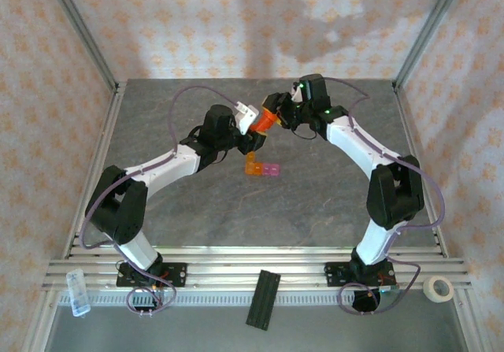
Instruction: Sort the pills into containers
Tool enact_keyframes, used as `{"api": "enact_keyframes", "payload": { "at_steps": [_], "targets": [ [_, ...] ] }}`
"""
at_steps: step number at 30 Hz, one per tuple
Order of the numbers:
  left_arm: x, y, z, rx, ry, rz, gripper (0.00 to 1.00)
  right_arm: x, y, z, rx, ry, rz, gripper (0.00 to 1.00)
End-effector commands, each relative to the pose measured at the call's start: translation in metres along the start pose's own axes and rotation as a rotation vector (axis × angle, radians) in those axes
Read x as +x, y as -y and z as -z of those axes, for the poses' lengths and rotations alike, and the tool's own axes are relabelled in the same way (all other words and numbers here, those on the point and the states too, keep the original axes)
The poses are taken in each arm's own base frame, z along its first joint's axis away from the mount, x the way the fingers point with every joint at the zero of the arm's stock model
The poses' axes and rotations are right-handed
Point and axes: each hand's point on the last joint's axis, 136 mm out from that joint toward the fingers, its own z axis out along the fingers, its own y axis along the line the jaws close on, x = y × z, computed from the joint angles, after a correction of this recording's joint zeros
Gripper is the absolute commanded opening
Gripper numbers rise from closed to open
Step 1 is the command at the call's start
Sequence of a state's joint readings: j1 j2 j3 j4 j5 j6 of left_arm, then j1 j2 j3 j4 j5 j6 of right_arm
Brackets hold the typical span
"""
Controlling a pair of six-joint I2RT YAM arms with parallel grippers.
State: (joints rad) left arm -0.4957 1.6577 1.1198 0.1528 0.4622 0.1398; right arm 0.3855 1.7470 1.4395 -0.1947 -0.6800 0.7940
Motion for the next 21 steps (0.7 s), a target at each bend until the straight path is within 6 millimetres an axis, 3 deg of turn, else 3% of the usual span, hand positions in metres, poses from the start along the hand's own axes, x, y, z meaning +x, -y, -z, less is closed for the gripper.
{"api": "enact_keyframes", "payload": {
  "at_steps": [1, 7, 17, 21],
  "targets": [
    [-0.027, -0.004, 0.003, -0.023, 0.067, -0.016, 0.0, 0.004, -0.014, 0.006, -0.046, -0.006, 0.013, 0.42],
    [-0.037, -0.008, 0.006, 0.015, 0.12, 0.07, 0.0, -0.001, -0.015, 0.01, -0.069, 0.009, 0.035, 0.31],
    [-0.074, 0.017, 0.032, 0.337, 0.27, 0.25, 0.0, -0.064, -0.037, 0.057, -0.284, 0.158, 0.206, 0.29],
    [-0.085, 0.023, 0.035, 0.459, 0.316, 0.337, 0.0, -0.078, -0.05, 0.076, -0.4, 0.195, 0.274, 0.29]
  ]
}}
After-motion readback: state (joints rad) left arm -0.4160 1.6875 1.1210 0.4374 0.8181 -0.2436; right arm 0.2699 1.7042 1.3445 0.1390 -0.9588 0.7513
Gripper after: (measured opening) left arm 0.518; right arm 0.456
